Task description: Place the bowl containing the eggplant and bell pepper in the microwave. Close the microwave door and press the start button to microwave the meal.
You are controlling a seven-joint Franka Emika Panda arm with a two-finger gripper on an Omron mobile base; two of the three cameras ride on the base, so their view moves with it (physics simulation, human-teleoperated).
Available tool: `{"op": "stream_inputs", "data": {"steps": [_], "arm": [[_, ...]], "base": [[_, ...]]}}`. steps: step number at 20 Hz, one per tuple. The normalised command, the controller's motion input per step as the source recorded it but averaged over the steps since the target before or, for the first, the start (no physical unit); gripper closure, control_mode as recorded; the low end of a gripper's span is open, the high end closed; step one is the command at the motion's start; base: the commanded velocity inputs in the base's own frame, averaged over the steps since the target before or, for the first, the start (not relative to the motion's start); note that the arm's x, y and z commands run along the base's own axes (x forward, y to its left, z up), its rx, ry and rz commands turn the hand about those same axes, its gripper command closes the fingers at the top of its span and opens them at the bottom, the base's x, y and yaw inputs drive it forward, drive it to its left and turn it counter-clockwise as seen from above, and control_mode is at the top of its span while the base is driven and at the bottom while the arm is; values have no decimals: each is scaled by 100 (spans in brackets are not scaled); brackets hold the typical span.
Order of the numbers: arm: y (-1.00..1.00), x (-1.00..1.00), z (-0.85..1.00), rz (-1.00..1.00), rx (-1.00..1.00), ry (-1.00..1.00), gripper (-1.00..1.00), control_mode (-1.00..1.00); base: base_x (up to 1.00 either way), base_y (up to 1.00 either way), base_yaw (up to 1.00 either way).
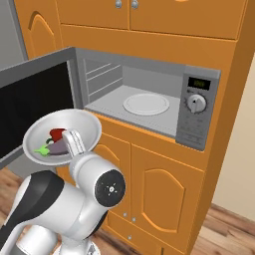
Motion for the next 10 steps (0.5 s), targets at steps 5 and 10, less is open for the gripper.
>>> {"op": "stream_inputs", "data": {"steps": [5, 10], "arm": [[0, 0, 0, 0, 0, 0, 100, -100], [0, 0, 0, 0, 0, 0, 100, -100]], "base": [[0, 0, 0], [0, 0, 0]]}}
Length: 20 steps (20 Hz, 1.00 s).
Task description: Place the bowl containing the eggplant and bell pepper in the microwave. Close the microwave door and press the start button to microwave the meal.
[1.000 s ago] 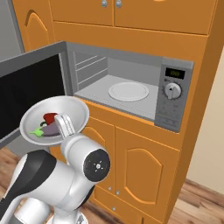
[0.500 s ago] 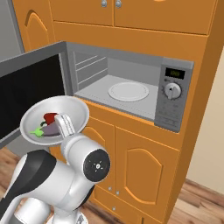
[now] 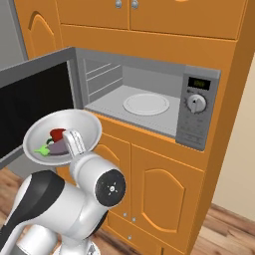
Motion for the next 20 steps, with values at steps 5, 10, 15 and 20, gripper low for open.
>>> {"op": "stream_inputs", "data": {"steps": [5, 10, 15, 20], "arm": [[-9, 16, 6, -6, 2, 0, 100, -100], [-15, 38, 20, -13, 1, 0, 100, -100], [-18, 38, 32, -11, 0, 0, 100, -100], [-26, 21, 14, -1, 0, 0, 100, -100]], "base": [[0, 0, 0], [0, 0, 0], [0, 0, 0], [0, 0, 0]]}}
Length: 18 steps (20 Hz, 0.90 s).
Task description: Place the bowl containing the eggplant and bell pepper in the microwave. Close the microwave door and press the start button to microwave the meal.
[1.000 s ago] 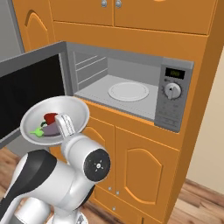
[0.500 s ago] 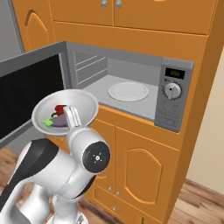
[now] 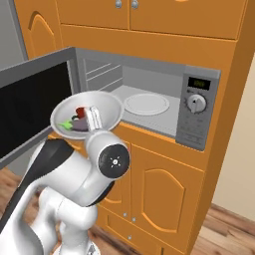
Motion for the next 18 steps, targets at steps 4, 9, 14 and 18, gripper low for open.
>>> {"op": "stream_inputs", "data": {"steps": [4, 9, 14, 18], "arm": [[-22, 49, 0, -6, 0, 10, 100, -100], [-19, 69, 0, -9, -1, 14, 100, -100], [-19, 61, 0, -10, 0, 6, 100, -100], [-3, 46, -3, -5, 0, 0, 100, -100]], "base": [[0, 0, 0], [0, 0, 0], [0, 0, 0], [0, 0, 0]]}}
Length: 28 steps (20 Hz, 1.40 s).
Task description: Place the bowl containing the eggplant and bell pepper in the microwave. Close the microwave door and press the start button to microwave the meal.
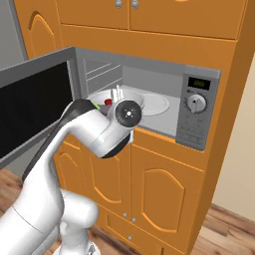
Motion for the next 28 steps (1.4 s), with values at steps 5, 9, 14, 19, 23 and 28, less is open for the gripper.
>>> {"op": "stream_inputs", "data": {"steps": [5, 9, 14, 19, 23, 28], "arm": [[0, 56, -7, -1, 0, 1, 100, -100], [0, 47, -8, -2, 0, 0, 100, -100], [0, 34, -17, -3, 0, 0, 100, -100], [-3, 32, -18, -2, 0, 0, 100, -100], [-14, 29, -17, -1, 0, 0, 100, -100], [-16, 28, -3, -1, 0, 0, 100, -100]], "base": [[0, 0, 0], [0, 0, 0], [0, 0, 0], [0, 0, 0], [0, 0, 0], [0, 0, 0]]}}
